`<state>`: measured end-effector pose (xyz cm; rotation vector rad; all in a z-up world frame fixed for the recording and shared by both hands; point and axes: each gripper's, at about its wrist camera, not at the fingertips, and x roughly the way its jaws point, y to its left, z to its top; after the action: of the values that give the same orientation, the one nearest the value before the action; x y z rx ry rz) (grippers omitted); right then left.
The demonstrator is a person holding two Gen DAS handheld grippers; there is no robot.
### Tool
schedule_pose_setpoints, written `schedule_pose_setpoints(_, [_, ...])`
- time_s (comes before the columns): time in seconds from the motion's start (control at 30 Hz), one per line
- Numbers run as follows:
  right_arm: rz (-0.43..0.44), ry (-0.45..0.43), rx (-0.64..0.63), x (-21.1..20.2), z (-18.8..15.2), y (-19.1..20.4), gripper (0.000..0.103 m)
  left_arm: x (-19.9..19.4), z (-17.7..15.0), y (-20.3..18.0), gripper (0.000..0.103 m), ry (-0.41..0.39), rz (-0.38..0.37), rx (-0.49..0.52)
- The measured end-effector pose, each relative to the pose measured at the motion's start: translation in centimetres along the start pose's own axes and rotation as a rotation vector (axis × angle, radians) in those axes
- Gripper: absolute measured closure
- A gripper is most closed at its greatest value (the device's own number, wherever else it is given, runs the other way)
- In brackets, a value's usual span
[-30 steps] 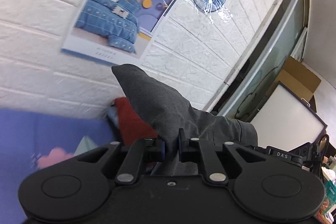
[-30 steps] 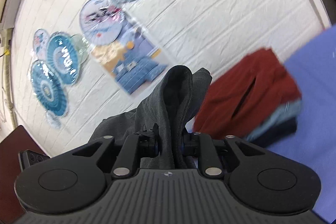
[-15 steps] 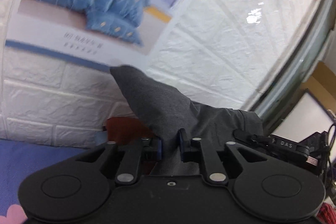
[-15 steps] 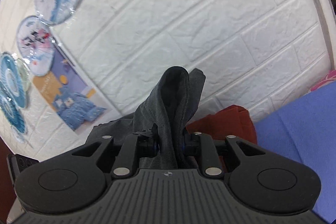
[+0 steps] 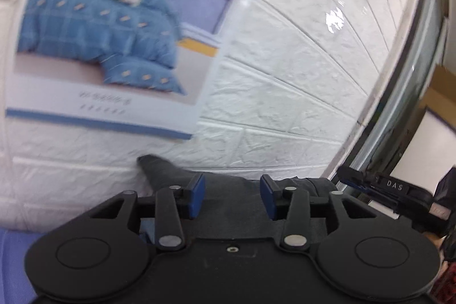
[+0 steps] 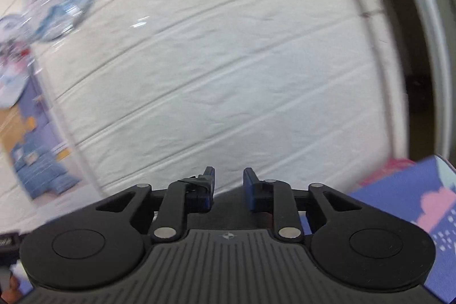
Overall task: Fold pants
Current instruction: 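Lift the folded trousers with both tools and carry them onto the clothes stack, then open both tools and withdraw from the stacked trousers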
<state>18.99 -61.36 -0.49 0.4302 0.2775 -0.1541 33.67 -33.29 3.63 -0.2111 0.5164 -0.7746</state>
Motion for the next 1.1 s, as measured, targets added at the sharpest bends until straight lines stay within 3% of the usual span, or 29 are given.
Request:
schedule_pose_setpoints(0.07, [0.022, 0.017, -0.073, 1.4, -0.9, 1.4, 0.071, 1.4, -0.4, -0.8, 0.076, 0.007, 0.007, 0.040])
schedule_pose_setpoints(0.17, [-0.004, 0.052, -0.080, 3.8, -2.1, 0.6, 0.072, 4.0, -1.1, -0.7, 0.072, 0.012, 0.056, 0.074])
schedule_pose_setpoints(0.2, [-0.015, 0.059, -0.072, 4.5, -2.6, -0.3, 0.079, 4.9, -1.3, -0.2, 0.071, 0.011, 0.074, 0.068])
schedule_pose_setpoints(0.3, [0.008, 0.079, -0.004, 6.1, -3.9, -3.0, 0.084, 7.4, -1.9, 1.6, 0.070, 0.025, 0.077, 0.013])
schedule_pose_setpoints(0.43, [0.078, 0.035, 0.087, 6.5, -4.8, -5.6, 0.090, 10.1, -2.8, 3.4, 0.065, 0.041, 0.058, -0.032])
schedule_pose_setpoints(0.53, [0.100, 0.011, 0.134, 6.8, -5.2, -6.5, 0.103, 10.8, -3.8, 3.9, 0.063, 0.023, 0.044, -0.034])
schedule_pose_setpoints(0.7, [0.101, 0.002, 0.166, 7.0, -5.2, -6.3, 0.103, 11.1, -4.3, 3.1, 0.062, 0.018, 0.078, 0.024])
schedule_pose_setpoints(0.77, [0.084, 0.013, 0.161, 6.7, -4.8, -5.7, 0.103, 10.6, -3.8, 2.7, 0.056, 0.038, 0.097, 0.026])
schedule_pose_setpoints(0.8, [0.075, 0.027, 0.161, 6.3, -4.4, -5.3, 0.103, 10.0, -3.3, 2.4, 0.047, 0.053, 0.108, 0.022])
schedule_pose_setpoints(0.83, [0.084, 0.039, 0.157, 5.7, -3.8, -4.7, 0.097, 9.2, -2.9, 2.1, 0.038, 0.059, 0.113, 0.013])
schedule_pose_setpoints(0.87, [0.102, 0.045, 0.155, 4.8, -3.2, -4.1, 0.071, 8.1, -2.3, 1.8, 0.036, 0.058, 0.114, -0.001])
schedule_pose_setpoints(0.9, [0.115, 0.048, 0.154, 3.7, -2.6, -3.5, 0.030, 6.7, -1.8, 1.4, 0.031, 0.046, 0.119, -0.012])
schedule_pose_setpoints(0.93, [0.105, 0.045, 0.146, 2.5, -1.9, -2.9, 0.003, 5.3, -1.3, 1.0, 0.028, 0.026, 0.115, -0.015])
schedule_pose_setpoints(1.0, [0.057, 0.023, 0.112, -0.1, -0.5, -1.5, 0.000, 2.4, -0.5, -0.2, 0.024, -0.010, 0.097, -0.008])
schedule_pose_setpoints(1.1, [0.051, 0.025, 0.030, -4.1, 1.3, 0.3, 0.000, -1.9, 0.3, -2.6, 0.020, -0.019, 0.078, -0.019])
